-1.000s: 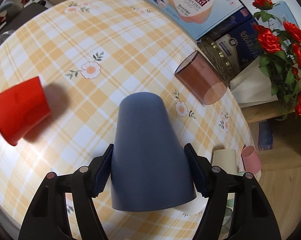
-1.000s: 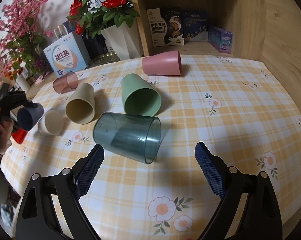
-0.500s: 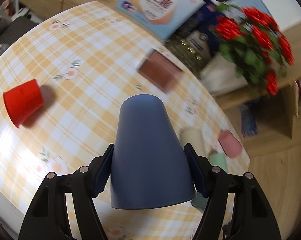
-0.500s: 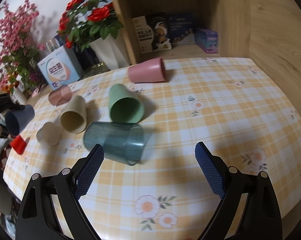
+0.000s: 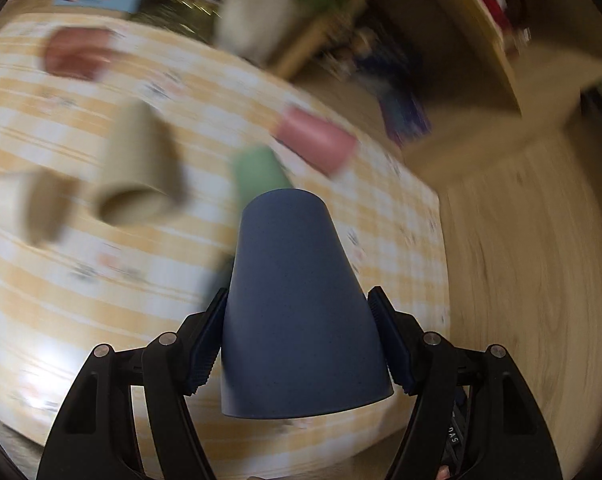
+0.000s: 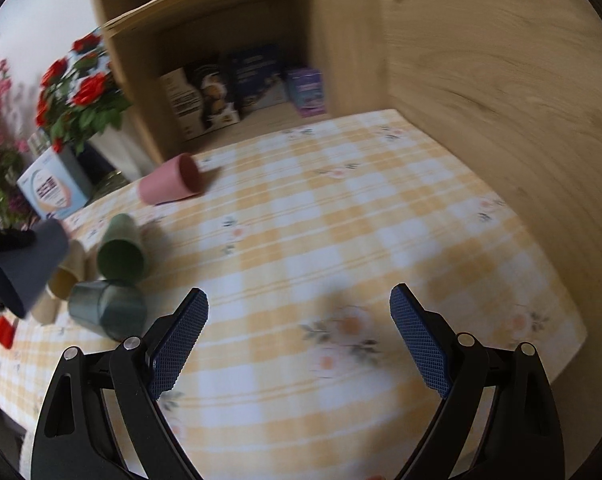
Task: Flip cup upside down
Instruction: 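Turn the held blue cup with the left gripper toward the right gripper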
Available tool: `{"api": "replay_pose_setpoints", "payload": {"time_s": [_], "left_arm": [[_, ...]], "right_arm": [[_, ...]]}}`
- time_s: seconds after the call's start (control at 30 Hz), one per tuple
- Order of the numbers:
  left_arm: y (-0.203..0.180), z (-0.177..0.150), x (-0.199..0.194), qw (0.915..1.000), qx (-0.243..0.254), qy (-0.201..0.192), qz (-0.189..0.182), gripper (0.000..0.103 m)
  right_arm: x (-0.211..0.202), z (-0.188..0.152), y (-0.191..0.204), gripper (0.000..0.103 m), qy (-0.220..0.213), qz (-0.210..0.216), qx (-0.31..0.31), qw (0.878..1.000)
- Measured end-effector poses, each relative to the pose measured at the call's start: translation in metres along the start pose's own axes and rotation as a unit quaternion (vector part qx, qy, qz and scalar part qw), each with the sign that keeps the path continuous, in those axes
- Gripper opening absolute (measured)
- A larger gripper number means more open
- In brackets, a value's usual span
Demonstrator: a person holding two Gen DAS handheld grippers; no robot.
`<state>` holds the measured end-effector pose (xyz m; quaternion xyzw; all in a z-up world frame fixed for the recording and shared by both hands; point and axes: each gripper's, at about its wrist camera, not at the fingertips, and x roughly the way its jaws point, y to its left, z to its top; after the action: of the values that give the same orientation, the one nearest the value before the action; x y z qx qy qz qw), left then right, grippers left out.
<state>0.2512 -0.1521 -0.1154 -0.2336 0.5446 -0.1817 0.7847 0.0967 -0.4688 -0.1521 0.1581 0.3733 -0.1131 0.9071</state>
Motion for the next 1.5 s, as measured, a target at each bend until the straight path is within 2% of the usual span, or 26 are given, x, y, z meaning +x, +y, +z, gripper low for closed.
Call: {"api": "replay_pose_setpoints", "payload": {"time_s": [0.17, 0.4, 0.47, 0.67, 0.87, 1.27, 1.4, 1.5], "left_arm": [[-0.056, -0.02, 0.065, 0.9978, 0.05, 0.043, -0.004, 0.067], [-0.09, -0.038, 0.127, 0.99, 0.115, 0.077, 0.027, 0.065], [-0.098, -0.044, 0.13, 0.988, 0.134, 0.068, 0.035, 0.065], [-0.099, -0.057, 0.14, 0.986, 0.123, 0.11, 0.026, 0.063], [-0.083, -0.078, 0.15, 0.9811, 0.108, 0.156, 0.04, 0.062], [-0.087, -0.08, 0.147, 0.9804, 0.124, 0.146, 0.047, 0.062], [-0.089, -0.073, 0.13, 0.9826, 0.133, 0.124, 0.038, 0.072], [-0.09, -0.068, 0.109, 0.9829, 0.151, 0.1, 0.033, 0.075]], "right_arm": [[-0.006, -0.002, -0.039, 0.089, -0.001, -0.018, 0.021, 1.0], [-0.013, -0.006, -0.078, 0.089, 0.002, -0.039, 0.054, 0.998], [-0.015, -0.006, -0.085, 0.089, 0.0, -0.045, 0.059, 0.997], [-0.019, -0.007, -0.096, 0.089, -0.001, -0.044, 0.072, 0.996], [-0.021, -0.009, -0.096, 0.089, -0.001, -0.04, 0.075, 0.996], [-0.027, -0.008, -0.09, 0.089, 0.009, -0.035, 0.074, 0.997], [-0.03, -0.006, -0.09, 0.089, 0.018, -0.031, 0.078, 0.996], [-0.031, -0.003, -0.084, 0.089, 0.023, -0.027, 0.07, 0.997]]}}
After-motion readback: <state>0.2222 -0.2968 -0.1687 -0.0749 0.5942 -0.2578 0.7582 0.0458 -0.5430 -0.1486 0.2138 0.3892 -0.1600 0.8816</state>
